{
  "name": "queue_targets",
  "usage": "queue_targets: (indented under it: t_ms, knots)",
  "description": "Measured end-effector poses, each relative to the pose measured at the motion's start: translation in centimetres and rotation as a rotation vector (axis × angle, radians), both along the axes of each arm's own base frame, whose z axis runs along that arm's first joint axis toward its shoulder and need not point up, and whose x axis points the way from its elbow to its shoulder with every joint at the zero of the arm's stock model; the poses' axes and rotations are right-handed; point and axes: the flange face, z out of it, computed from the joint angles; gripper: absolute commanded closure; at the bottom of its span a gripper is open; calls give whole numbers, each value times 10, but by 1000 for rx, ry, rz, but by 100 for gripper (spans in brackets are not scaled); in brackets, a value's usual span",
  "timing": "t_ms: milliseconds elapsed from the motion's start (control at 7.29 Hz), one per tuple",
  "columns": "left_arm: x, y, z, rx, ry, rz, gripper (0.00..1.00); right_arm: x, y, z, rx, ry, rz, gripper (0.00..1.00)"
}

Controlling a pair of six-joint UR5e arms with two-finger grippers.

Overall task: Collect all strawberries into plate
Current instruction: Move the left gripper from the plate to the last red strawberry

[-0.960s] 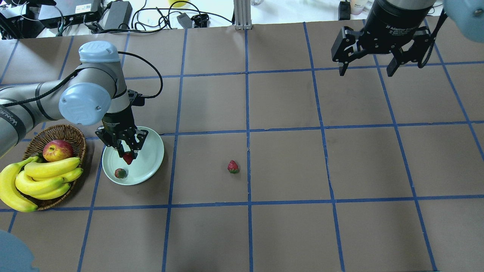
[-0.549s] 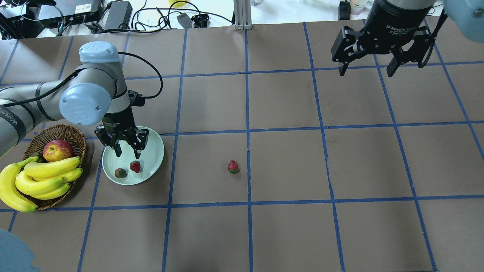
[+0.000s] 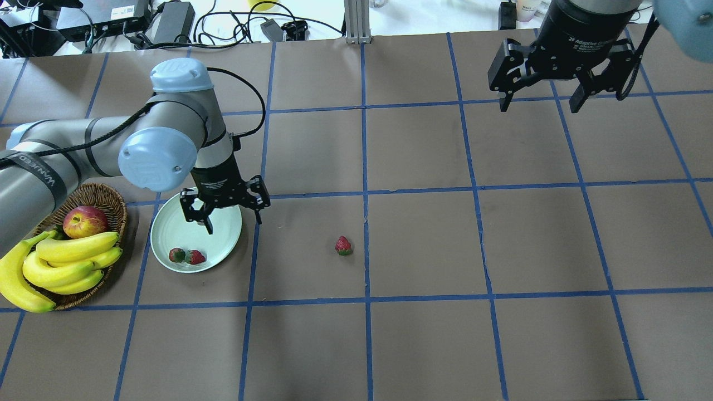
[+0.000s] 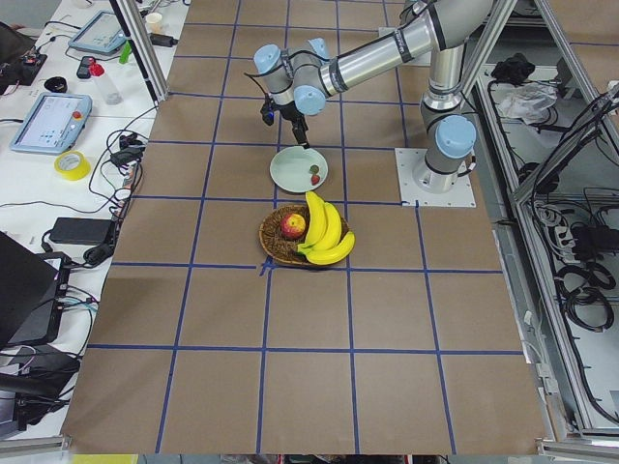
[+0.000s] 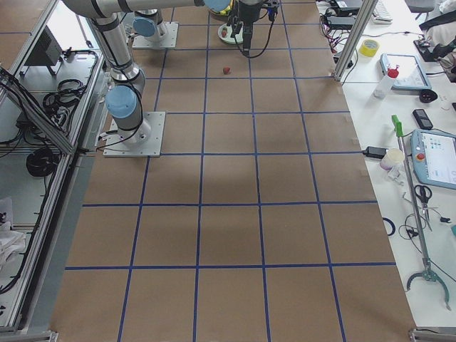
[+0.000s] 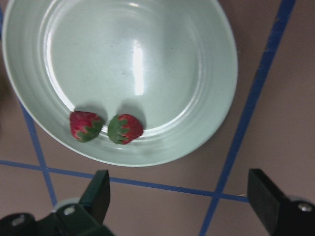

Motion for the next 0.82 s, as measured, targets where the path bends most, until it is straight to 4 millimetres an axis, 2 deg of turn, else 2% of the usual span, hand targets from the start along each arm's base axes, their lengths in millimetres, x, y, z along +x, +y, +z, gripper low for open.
queue_targets:
  t_ms: [137, 274, 549, 823]
  knots:
    - [-25, 6, -3, 3, -14, 101, 0, 0, 0, 0, 0, 0, 0, 0]
    - [-42, 9, -5, 10, -4, 197, 0, 0, 0, 0, 0, 0, 0, 0]
    - [-64, 1, -9, -10, 75, 380, 0, 0, 0, 0, 0, 0, 0, 0]
    - [-84, -1, -23, -18, 84, 441, 0, 0, 0, 0, 0, -1, 1, 0]
